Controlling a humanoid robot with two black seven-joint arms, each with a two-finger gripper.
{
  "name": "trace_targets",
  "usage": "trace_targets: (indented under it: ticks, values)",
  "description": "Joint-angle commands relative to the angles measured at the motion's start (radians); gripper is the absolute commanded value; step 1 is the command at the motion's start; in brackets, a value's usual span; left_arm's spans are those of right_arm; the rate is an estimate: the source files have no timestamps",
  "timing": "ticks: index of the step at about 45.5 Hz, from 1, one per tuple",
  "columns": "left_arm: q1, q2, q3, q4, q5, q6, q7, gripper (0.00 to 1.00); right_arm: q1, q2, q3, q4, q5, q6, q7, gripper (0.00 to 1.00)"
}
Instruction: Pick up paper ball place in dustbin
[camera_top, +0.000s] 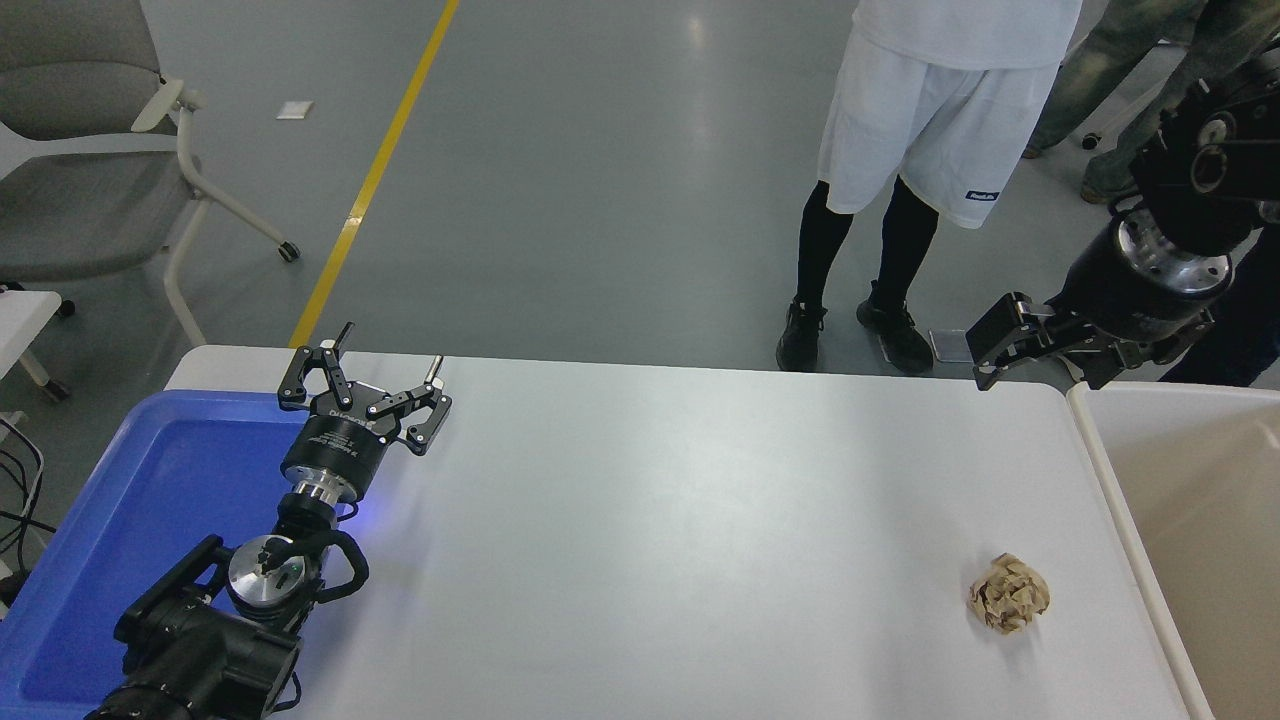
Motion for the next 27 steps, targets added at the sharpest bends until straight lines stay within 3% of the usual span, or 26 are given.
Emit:
trace_targets:
  ticks: [1,27]
  values:
    - [0.000,0.000,0.000,0.000,0.000,0.000,0.000,0.99,-0.001,-0.002,0.010,-0.001,0.001,0.000,0.000,1.00]
    - [0.000,0.000,0.000,0.000,0.000,0.000,0.000,0.99,0.016,-0.002,0.011,-0.001,0.001,0.000,0.000,1.00]
